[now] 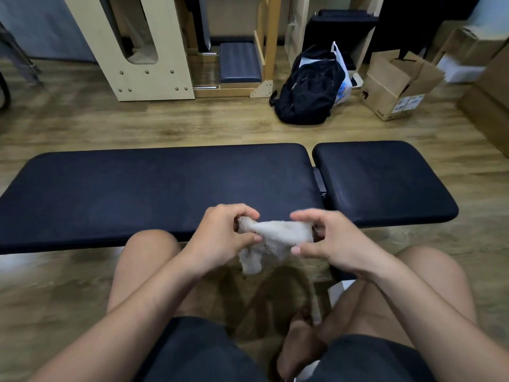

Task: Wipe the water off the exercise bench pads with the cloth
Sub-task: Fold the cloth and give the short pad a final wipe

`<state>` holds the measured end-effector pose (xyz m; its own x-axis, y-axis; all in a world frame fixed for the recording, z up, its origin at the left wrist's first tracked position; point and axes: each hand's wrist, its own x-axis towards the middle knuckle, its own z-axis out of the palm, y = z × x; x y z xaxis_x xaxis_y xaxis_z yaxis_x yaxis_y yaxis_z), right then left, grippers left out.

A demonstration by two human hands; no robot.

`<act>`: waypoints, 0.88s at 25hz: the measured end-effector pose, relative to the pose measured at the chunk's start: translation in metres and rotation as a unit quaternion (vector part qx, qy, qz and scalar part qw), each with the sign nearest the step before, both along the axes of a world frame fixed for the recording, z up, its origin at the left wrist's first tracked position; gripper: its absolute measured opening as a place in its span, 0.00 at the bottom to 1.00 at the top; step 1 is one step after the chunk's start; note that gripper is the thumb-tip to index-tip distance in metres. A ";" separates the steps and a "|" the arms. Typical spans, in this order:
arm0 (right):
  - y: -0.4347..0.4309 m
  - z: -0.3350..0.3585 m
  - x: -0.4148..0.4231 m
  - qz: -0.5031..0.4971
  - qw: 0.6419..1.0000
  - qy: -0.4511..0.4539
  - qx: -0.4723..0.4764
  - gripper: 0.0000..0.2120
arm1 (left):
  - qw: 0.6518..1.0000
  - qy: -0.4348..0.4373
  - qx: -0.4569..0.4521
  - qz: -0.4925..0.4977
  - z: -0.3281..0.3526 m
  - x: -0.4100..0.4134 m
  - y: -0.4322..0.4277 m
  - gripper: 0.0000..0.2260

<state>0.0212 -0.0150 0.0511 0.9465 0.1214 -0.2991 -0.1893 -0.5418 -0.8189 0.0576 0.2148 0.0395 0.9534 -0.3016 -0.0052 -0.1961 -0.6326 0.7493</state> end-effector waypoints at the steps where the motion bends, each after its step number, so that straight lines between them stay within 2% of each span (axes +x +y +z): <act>1: 0.001 0.000 0.001 0.029 0.994 -0.048 -0.098 0.20 | 0.999 -0.037 0.008 0.003 0.001 -0.001 0.000 0.10; 2: 0.003 -0.001 0.002 0.035 0.984 -0.093 -0.151 0.12 | 0.998 -0.058 0.002 0.000 0.001 -0.002 0.002 0.07; 3: 0.002 -0.002 0.005 0.029 0.981 -0.117 -0.153 0.06 | 0.998 -0.061 -0.017 -0.012 0.002 -0.002 0.004 0.06; 4: 0.002 0.000 0.008 0.023 0.987 -0.115 -0.113 0.03 | 0.998 -0.040 -0.051 -0.027 0.004 0.000 0.005 0.06; 6: 0.002 0.005 0.022 -0.015 0.998 -0.066 0.010 0.03 | 0.989 0.049 -0.135 -0.045 0.010 0.012 0.005 0.06; 9: 0.010 0.009 0.053 -0.096 0.990 -0.049 0.091 0.02 | 0.977 0.104 -0.186 0.014 0.014 0.042 -0.008 0.07; 10: 0.013 0.008 0.064 -0.121 0.985 -0.040 0.115 0.03 | 0.971 0.109 -0.206 0.048 0.013 0.052 -0.014 0.07; 12: 0.020 -0.003 0.076 -0.149 0.983 -0.048 0.099 0.16 | 0.966 0.101 -0.205 0.117 0.001 0.071 -0.017 0.07; 14: 0.030 -0.017 0.073 -0.158 0.978 -0.134 -0.036 0.25 | 0.981 0.072 -0.082 0.163 -0.020 0.086 -0.002 0.14; 16: 0.052 -0.044 0.065 -0.074 0.967 -0.193 -0.149 0.26 | 0.982 0.068 0.080 0.157 -0.044 0.093 0.026 0.24; 17: 0.068 -0.062 0.061 -0.007 0.965 -0.168 -0.202 0.27 | 0.973 0.087 0.160 0.143 -0.054 0.095 0.039 0.28; 19: 0.096 -0.099 0.059 0.085 0.935 -0.118 -0.324 0.27 | 0.940 0.144 0.292 0.096 -0.068 0.098 0.054 0.34; 22: 0.104 -0.118 0.083 0.126 0.889 -0.118 -0.423 0.28 | 0.919 0.183 0.347 0.036 -0.072 0.106 0.055 0.38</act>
